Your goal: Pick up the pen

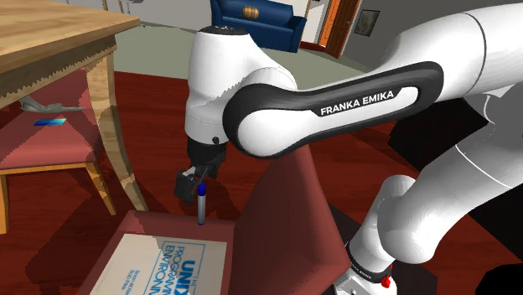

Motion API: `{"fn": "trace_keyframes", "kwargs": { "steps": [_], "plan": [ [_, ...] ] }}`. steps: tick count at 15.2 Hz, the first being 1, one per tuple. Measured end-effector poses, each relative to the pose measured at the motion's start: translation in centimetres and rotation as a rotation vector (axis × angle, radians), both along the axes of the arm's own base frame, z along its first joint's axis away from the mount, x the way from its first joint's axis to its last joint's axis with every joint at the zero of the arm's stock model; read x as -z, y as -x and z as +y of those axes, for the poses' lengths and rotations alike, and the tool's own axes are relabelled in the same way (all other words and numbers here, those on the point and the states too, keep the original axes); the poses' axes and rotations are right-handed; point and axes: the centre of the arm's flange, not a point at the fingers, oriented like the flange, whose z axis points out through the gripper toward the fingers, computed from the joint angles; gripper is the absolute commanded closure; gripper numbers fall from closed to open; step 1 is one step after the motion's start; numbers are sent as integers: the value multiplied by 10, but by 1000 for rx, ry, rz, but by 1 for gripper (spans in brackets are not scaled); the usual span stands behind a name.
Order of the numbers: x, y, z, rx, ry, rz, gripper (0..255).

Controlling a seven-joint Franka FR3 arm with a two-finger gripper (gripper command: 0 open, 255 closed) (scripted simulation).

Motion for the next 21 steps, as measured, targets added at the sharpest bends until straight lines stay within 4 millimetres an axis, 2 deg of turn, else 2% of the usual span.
{"fn": "trace_keyframes", "kwargs": {
  "steps": [2, 3, 13, 21],
  "plan": [
    [10, 1, 1, 0, 0, 0, 0],
    [12, 1, 0, 0, 0, 0, 255],
    [14, 1, 0, 0, -1, -1, 255],
    [-24, 0, 0, 0, -1, -1, 255]
  ]
}}
